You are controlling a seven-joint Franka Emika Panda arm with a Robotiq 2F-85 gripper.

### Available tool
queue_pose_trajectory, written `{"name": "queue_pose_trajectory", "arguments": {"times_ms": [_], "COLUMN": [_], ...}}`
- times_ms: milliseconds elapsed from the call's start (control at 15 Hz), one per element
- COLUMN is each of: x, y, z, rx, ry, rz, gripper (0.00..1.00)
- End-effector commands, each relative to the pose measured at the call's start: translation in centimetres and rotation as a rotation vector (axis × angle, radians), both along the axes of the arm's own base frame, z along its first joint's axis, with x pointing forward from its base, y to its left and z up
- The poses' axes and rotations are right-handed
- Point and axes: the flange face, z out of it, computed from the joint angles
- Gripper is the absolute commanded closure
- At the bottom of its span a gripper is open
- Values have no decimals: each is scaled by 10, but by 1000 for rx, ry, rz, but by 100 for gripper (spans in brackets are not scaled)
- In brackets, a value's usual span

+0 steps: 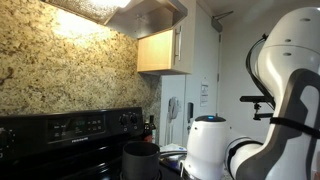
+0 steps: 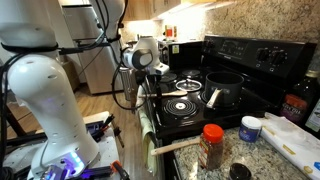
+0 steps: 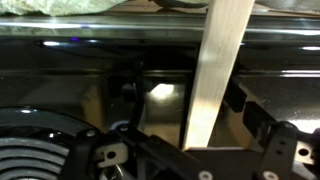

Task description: Remove the lid from the pot and put it on the stove then put the wooden spoon in the pot

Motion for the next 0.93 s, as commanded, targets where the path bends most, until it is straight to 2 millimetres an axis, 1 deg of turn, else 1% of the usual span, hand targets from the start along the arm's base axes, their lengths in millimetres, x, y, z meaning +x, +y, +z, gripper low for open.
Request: {"name": "queue_pose_trajectory", "arguments": {"times_ms": [0,133,200,267,467,533,600,733,867], "x": [-9,-9,-8,-8,-6,-7,-6,-3,-1], "y": [11,15,18,21,31,37,41,43,42], "z": [-5,-2,0,2,14,15,16,18,24], "rx": [-19,-61,-86,-116,-185,-196,-209,-217,-186], "ry": [-27,-42,-52,-58,-86,-80,-74,-65,-84], "rz": [-23,-28,-33,-40,-63,-61,-64,-63,-51], "gripper": [0,0,25,26,46,52,61,72,86]}}
